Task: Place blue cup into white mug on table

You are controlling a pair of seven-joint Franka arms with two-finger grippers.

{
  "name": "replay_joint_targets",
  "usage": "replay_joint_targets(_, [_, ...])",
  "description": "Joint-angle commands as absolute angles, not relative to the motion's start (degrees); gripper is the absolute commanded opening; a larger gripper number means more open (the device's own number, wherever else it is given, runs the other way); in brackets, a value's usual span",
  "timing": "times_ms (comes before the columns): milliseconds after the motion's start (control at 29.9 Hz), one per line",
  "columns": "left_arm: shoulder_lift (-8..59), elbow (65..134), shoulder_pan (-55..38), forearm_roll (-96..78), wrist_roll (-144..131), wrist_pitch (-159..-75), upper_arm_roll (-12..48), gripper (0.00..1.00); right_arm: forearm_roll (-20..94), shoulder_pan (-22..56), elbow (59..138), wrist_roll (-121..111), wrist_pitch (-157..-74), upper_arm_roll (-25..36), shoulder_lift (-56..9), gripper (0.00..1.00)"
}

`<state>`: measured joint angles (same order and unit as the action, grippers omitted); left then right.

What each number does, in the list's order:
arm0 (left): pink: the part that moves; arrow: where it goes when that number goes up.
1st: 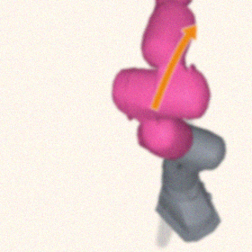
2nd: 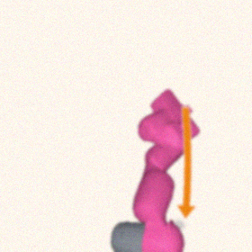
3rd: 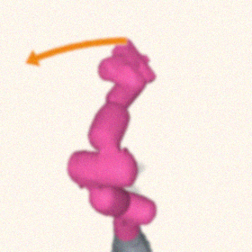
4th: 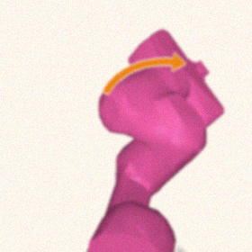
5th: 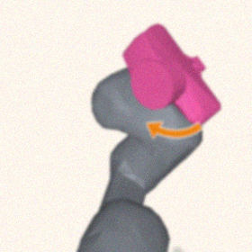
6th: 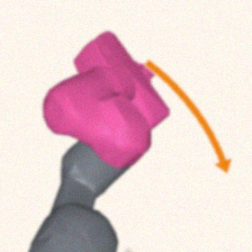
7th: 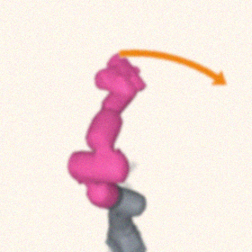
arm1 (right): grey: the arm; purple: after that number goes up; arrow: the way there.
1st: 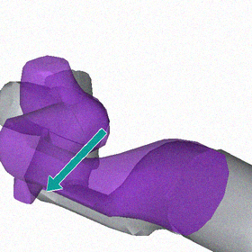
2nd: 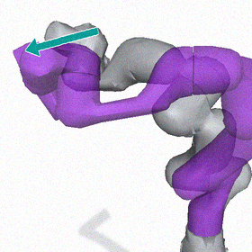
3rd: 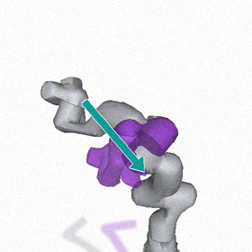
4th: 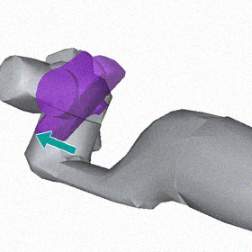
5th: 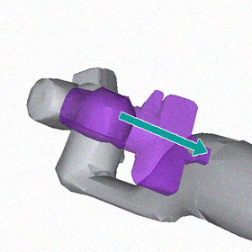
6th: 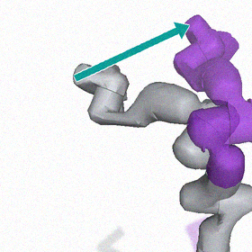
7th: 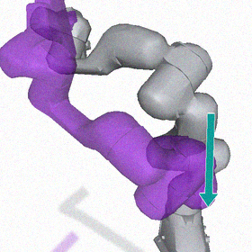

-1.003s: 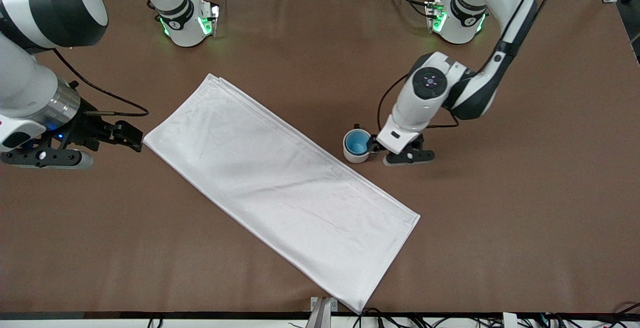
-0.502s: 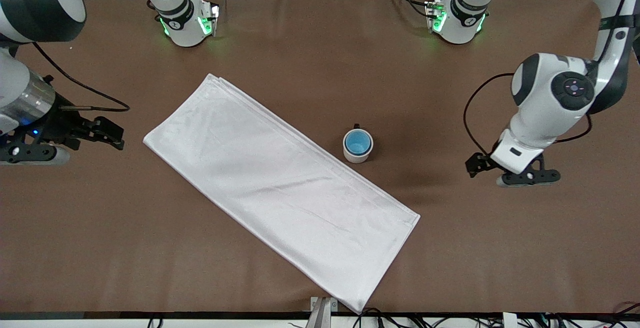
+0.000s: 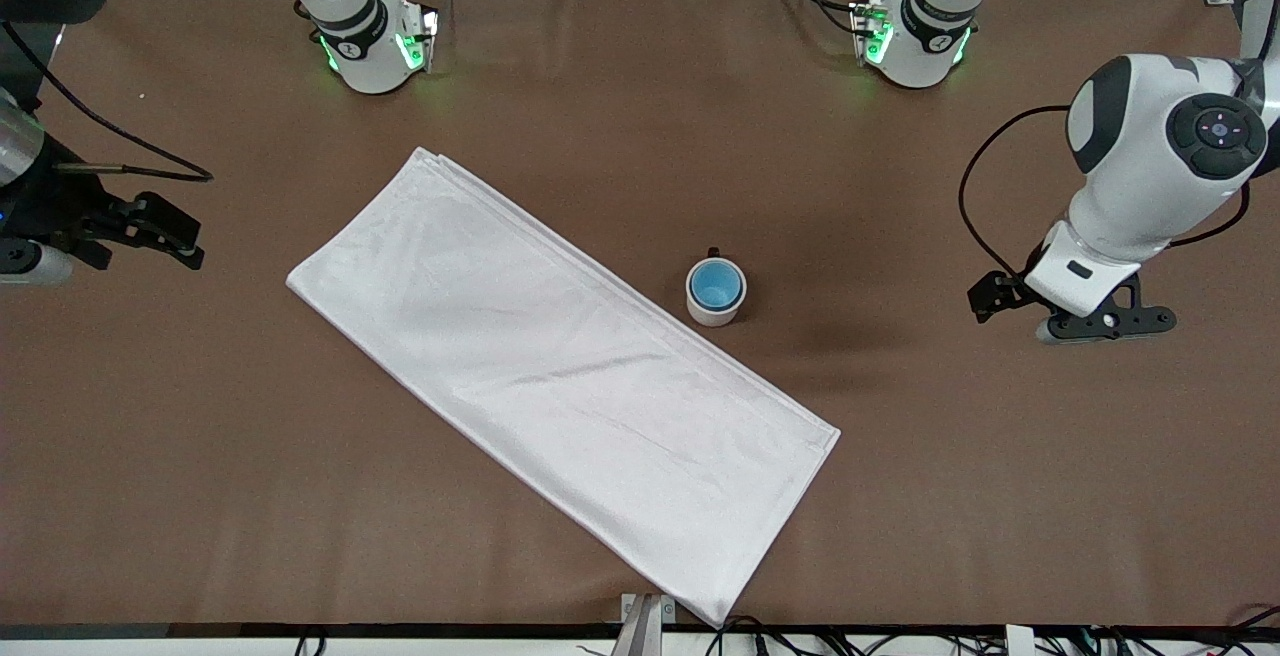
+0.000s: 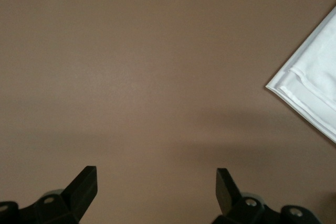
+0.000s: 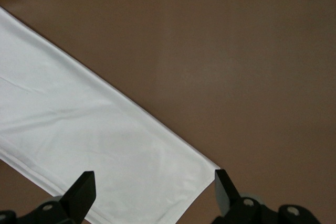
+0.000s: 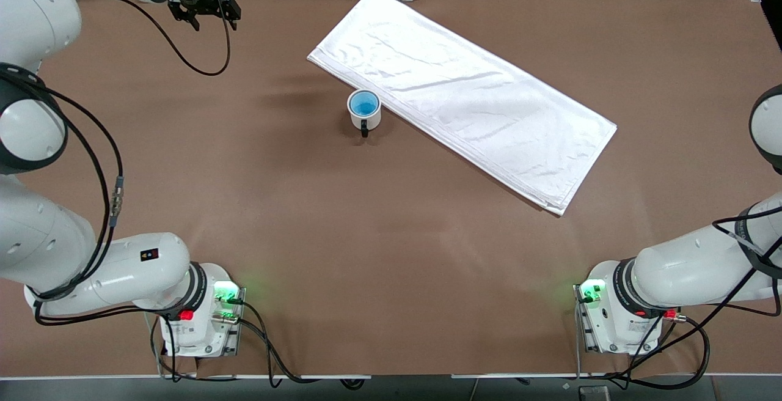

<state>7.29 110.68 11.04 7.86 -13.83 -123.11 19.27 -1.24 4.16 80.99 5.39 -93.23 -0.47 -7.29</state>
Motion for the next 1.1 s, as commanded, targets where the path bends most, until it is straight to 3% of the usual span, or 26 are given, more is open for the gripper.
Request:
replay_joint_targets(0, [3.78, 111.45, 1.86, 4.05, -7.57, -119.27, 8.19, 1.00, -1.49, 3.43, 85.87, 4.66, -94.39, -0.79, -3.25, 1.00])
replay_joint_targets(568, [-2.63, 110.66, 0.35, 0.70, -4.74, -105.48, 6.77, 1.00, -1.41, 3.43, 87.89, 3.43, -94.57, -0.35, -1.50, 1.00])
replay_joint_targets(903, [-0.53, 95.73, 0.61, 1.05, -5.01, -95.54, 5.80, 1.00, -1.41, 3.51, 88.15, 3.43, -94.57, -0.35, -1.41, 1.00])
replay_joint_targets(1070, [-0.18, 93.52, 0.53, 2.63, -4.31, -95.54, 5.80, 1.00, -1.41, 3.69, 88.15, 3.51, -94.83, -0.44, -1.41, 1.00])
